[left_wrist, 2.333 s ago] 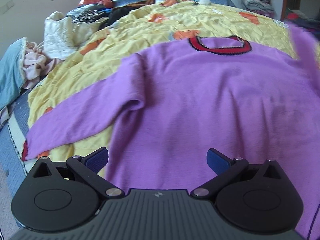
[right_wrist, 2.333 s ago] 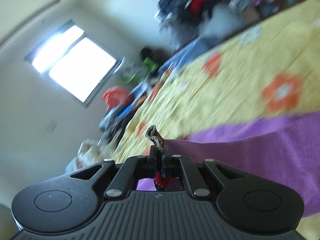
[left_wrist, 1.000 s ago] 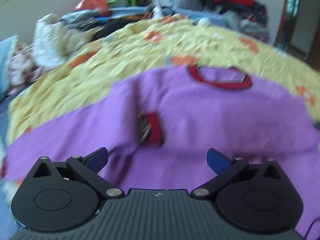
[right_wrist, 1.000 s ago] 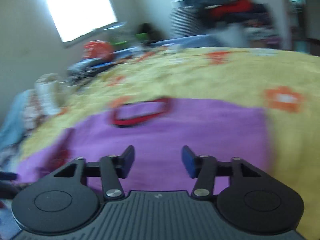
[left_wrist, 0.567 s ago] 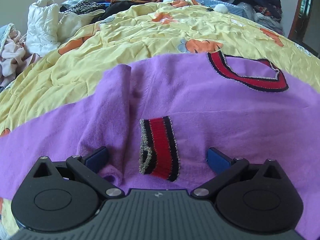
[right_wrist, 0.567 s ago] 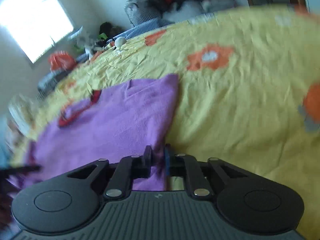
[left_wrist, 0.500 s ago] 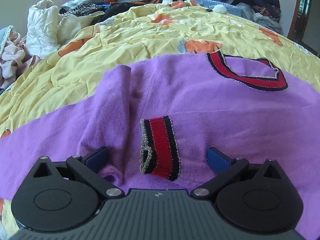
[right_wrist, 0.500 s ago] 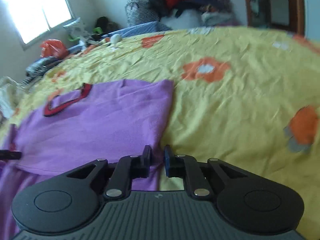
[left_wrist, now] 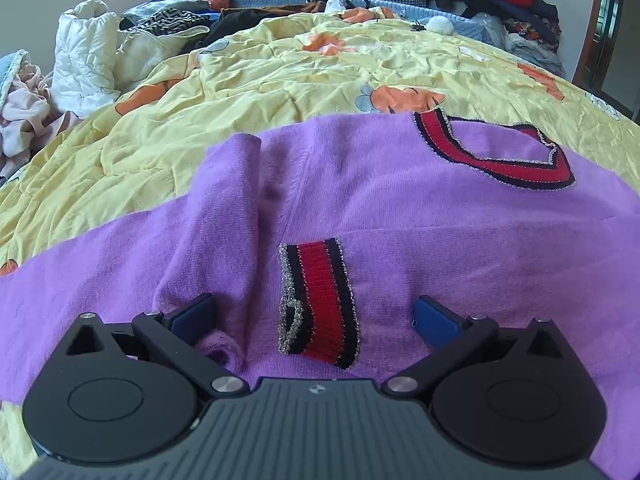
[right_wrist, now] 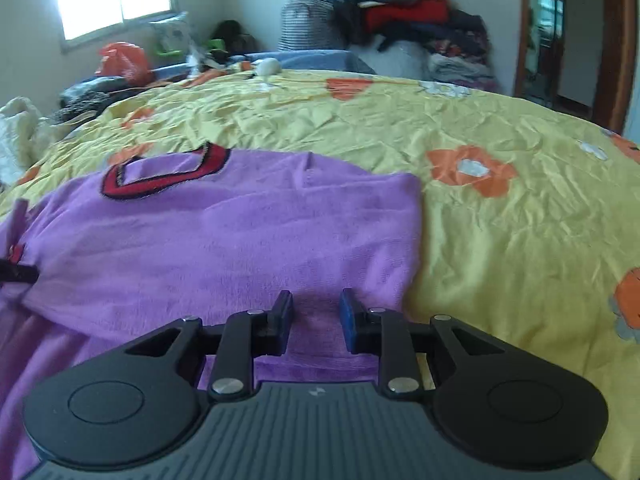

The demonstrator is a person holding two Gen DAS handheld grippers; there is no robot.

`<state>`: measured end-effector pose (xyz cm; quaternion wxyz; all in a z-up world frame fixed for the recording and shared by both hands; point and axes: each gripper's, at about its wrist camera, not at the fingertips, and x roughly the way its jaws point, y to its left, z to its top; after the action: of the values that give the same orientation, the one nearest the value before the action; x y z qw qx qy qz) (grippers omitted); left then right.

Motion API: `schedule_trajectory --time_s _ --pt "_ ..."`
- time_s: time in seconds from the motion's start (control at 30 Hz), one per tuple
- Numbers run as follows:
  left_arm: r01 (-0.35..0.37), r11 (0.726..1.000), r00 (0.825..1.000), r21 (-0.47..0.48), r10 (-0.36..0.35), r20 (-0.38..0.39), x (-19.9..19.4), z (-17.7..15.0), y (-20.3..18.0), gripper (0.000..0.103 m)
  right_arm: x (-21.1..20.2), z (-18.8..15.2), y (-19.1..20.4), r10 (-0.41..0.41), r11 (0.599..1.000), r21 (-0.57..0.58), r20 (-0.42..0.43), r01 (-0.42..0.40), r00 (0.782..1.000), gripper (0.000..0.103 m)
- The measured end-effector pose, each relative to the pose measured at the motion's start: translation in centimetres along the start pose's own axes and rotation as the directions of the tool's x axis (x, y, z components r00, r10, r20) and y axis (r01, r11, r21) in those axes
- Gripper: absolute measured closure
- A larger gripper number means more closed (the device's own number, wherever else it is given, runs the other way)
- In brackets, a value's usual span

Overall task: Fold small clothes
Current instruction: 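Move the left gripper to the other sleeve's cuff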

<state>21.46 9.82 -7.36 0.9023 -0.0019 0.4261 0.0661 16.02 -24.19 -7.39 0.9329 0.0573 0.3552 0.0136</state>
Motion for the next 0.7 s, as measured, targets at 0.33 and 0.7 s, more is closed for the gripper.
schedule_trajectory --time_s 0.33,0.7 --pt "-0.113 0.989 0.991 -0.096 0.120 0.064 -5.5 -3.8 10.6 0.000 0.4 -2.8 5.4 0.054 0.994 -0.100 0.063 -0.047 0.997 0.021" --pt "0.143 0.585 0.989 -0.798 -0.044 0.145 -8.3 -14.5 35.6 0.000 0.4 -2.9 5.3 0.108 0.991 -0.083 0.058 -0.103 0.992 0.004"
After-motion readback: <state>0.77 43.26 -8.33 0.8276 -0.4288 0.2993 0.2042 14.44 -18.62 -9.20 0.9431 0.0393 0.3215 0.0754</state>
